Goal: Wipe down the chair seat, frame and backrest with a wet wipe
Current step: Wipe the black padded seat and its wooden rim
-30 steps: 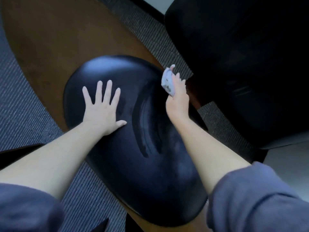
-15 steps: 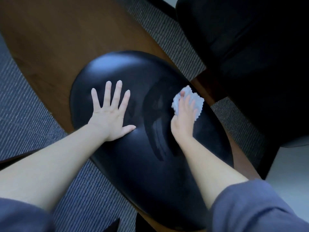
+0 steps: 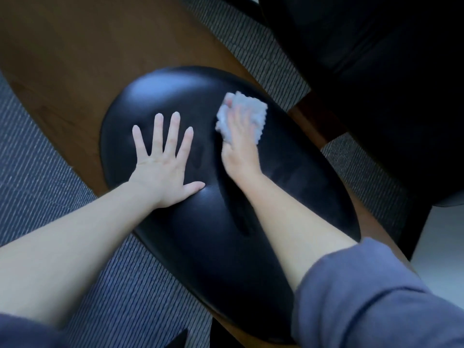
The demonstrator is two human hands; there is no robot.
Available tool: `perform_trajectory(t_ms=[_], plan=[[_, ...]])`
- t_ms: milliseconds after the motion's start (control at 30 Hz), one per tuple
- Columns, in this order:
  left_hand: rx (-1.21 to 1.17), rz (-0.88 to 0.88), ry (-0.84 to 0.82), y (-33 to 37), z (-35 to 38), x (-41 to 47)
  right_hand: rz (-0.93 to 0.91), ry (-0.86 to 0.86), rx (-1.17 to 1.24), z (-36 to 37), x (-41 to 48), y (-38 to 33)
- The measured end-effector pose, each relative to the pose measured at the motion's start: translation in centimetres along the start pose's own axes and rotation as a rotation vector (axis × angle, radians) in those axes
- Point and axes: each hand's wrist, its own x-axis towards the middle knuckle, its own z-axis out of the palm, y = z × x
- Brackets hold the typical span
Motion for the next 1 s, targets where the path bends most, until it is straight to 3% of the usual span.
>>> perform_trajectory(t_ms=[67, 133, 233, 333, 400, 500, 600, 700, 800, 900, 1000], plan=[[-0.004, 0.0, -0.016, 0.0, -0.2, -0.1, -0.203, -0.202, -0.044, 0.0, -4.1, 0.1], [-0.001, 0.0, -0.024, 0.0, -0.4, -0.1, -0.266, -0.278, -0.114, -1.9, -9.7, 3.8], [0.01, 0.008, -0.049, 0.0, -0.8, -0.1, -0.053, -0.178, -0.157, -4.1, -11.4, 7.9], [0.023, 0.007, -0.061, 0.1, -0.9, -0.2, 0.153, -0.044, -0.174, -1.7, -6.9, 3.6], [0.031, 0.01, -0.063, 0.0, -0.9, -0.2, 0.051, -0.106, -0.122, 0.0, -6.7, 0.1], [0.09, 0.045, -0.08, -0.6, -1.5, -0.6, -0.198, -0.337, -0.152, -1.0, -13.1, 1.9], [0.204, 0.124, -0.104, -1.8, -2.3, -1.3, -0.058, -0.259, -0.223, -4.4, -17.7, 6.4], [0.279, 0.164, -0.095, -2.5, -2.1, -1.9, 0.218, -0.142, -0.201, -2.8, -13.7, 3.9], [0.321, 0.155, -0.063, -2.3, -1.5, -1.9, 0.065, -0.261, -0.111, 0.5, -12.6, -1.8], [0.336, 0.151, -0.039, -2.0, -1.7, -2.1, -0.175, -0.429, -0.272, -0.4, -19.1, 0.0], [0.325, 0.154, -0.028, -1.7, -1.7, -2.5, 0.025, -0.341, -0.281, -4.3, -21.9, 4.8]])
